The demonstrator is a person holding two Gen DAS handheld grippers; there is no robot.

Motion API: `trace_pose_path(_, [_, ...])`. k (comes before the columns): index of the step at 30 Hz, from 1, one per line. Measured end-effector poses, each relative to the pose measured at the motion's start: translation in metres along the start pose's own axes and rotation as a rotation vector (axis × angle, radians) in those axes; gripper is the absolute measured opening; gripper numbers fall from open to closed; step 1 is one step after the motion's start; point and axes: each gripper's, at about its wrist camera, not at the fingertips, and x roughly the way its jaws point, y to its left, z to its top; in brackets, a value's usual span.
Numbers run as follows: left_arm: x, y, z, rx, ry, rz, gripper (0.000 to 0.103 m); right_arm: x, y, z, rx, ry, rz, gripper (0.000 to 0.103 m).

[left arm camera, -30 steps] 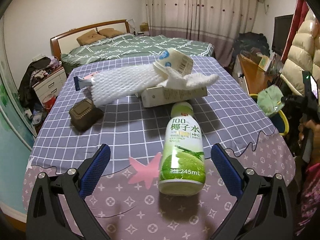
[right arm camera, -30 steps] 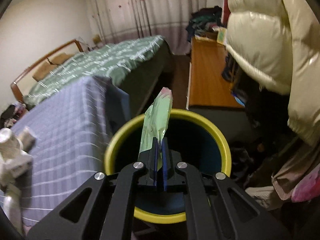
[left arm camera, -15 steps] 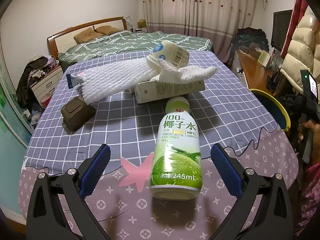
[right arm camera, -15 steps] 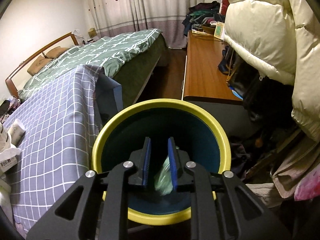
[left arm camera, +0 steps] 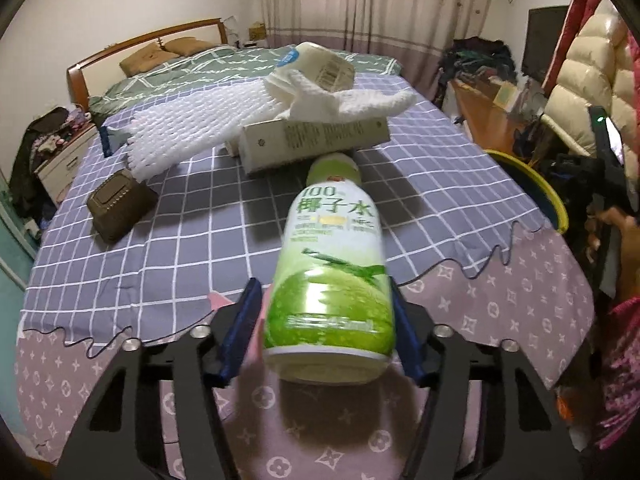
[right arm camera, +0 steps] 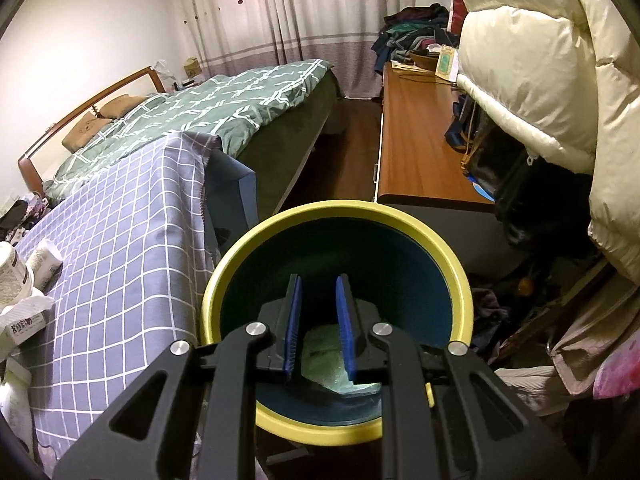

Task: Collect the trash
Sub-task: 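Grasp the green coconut water bottle with the left gripper, then carry the bottle with the left gripper over the bin and release it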

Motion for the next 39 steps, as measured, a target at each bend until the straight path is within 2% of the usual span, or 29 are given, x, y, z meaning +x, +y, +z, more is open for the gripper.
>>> trace_pose_path(3, [-0.004,0.003,0.001,0.002,-0.021,-0.026,0.053,-0.001,0.000,0.001,0.005,-0.002,0.007,0.017])
trace_pose_path(7, [-0.021,-0.002,0.009,0.045,-0.074,-0.019,0.052,-0.003,0.000,0.002,0.008,-0.011,0.011,0.017])
trace_pose_path(14, [-0.054,-0.007,0.042,0.114,-0.171,-0.006,0.052,-0.010,-0.003,0.005,0.021,-0.031,0.019,0.017])
trace_pose_path(22, [-0.048,-0.017,0.071,0.153,-0.218,0.006,0.052,-0.012,-0.006,0.005,0.035,-0.038,0.023,0.017])
trace_pose_path(28, [-0.037,-0.013,0.093,0.123,-0.217,0.007,0.052,-0.016,-0.011,0.005,0.042,-0.046,0.025,0.017])
trace_pose_path(34, [-0.054,-0.026,0.101,0.173,-0.216,-0.006,0.052,-0.024,-0.020,0.005,0.067,-0.056,0.038,0.017])
trace_pose_path(39, [-0.067,-0.047,0.108,0.188,-0.207,-0.099,0.052,-0.036,-0.023,0.004,0.064,-0.074,0.055,0.017])
